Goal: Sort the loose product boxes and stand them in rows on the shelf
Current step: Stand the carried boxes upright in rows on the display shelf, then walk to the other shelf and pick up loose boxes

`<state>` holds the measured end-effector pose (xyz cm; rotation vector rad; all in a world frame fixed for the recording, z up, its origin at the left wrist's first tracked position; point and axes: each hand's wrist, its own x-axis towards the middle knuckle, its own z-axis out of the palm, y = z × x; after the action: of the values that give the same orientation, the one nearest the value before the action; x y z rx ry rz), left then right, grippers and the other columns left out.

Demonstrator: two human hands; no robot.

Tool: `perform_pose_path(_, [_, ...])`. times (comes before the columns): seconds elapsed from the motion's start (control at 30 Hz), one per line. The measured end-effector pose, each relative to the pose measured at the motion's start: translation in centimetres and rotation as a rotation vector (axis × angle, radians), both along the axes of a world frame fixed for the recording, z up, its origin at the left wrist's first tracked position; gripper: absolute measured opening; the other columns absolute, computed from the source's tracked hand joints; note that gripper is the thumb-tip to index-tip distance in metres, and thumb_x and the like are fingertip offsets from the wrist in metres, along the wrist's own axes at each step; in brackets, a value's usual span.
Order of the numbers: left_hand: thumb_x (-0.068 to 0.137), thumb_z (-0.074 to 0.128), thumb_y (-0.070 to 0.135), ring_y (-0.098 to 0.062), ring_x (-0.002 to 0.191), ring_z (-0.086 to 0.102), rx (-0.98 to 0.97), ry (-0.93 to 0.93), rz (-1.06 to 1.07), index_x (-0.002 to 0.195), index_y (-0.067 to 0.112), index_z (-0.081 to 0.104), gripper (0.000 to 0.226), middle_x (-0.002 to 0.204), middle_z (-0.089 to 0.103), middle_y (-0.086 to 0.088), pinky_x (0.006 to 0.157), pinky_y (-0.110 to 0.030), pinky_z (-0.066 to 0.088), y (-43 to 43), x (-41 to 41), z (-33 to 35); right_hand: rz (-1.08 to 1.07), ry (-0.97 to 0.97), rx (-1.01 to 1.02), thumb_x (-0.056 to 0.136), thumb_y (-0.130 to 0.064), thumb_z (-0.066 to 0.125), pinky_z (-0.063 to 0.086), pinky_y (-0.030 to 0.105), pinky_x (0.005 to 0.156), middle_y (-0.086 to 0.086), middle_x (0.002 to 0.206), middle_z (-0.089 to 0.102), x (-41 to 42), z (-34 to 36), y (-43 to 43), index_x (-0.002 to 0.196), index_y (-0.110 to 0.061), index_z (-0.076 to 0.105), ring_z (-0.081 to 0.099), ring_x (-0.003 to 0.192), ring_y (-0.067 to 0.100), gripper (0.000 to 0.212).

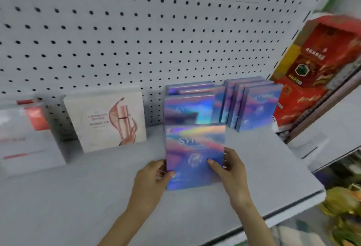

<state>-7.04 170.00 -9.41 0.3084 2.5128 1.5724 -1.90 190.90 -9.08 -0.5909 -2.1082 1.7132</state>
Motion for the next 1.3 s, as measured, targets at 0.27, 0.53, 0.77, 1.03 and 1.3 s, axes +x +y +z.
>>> perform_pose_path(0.27, [0.087,0.062,0.004,0.006,0.088,0.063,0.078,0.074,0.279,0.115,0.031,0.044,0.043,0.101,0.065,0.006,0.072,-0.01,0.05,8.5,-2.4,0.9,0.078,0.026,0.007,0.08,0.002,0.072,0.045,0.006,0.064,-0.012,0.087,0.06,-7.2,0.5,7.1,0.106,-0.019,0.054,0.061,0.071,-0.005,0.037])
perform_pose_path(0.53, [0.084,0.054,0.031,-0.012,0.106,0.058,-0.235,0.247,0.178,0.133,0.048,0.029,0.058,0.134,0.04,0.008,0.081,-0.036,0.057,9.8,-1.3,0.6,0.131,0.02,0.052,0.084,-0.005,0.07,0.04,0.0,0.067,-0.017,0.093,0.058,-9.6,-1.0,8.1,0.114,-0.016,0.051,0.057,0.076,-0.019,0.037])
perform_pose_path(0.77, [0.09,0.06,0.016,-0.013,0.116,0.051,-0.176,0.14,0.135,0.139,0.044,0.03,0.064,0.136,0.038,0.005,0.093,-0.038,0.051,9.6,-1.4,0.6,0.043,-0.132,-0.008,0.087,-0.027,0.068,0.042,0.027,0.082,0.005,0.108,0.064,-8.6,-2.2,7.2,0.12,-0.016,0.053,0.061,0.1,0.021,0.038])
perform_pose_path(1.03, [0.09,0.062,0.014,0.01,0.106,0.054,0.089,-0.072,0.241,0.134,0.038,0.041,0.055,0.123,0.057,0.011,0.086,-0.005,0.042,1.1,7.8,1.2,-0.011,-0.087,0.005,0.09,-0.01,0.064,0.043,0.027,0.088,0.006,0.124,0.047,-0.4,-0.8,0.1,0.135,-0.014,0.045,0.055,0.106,0.025,0.049])
perform_pose_path(1.3, [0.088,0.064,0.011,-0.003,0.103,0.062,0.176,-0.09,0.636,0.129,0.035,0.05,0.05,0.116,0.063,0.009,0.086,-0.02,0.053,-19.5,23.2,1.1,0.504,-0.106,-0.03,0.092,-0.02,0.062,0.043,0.008,0.073,-0.014,0.117,0.058,9.9,1.6,-19.5,0.129,-0.035,0.049,0.06,0.087,-0.011,0.042])
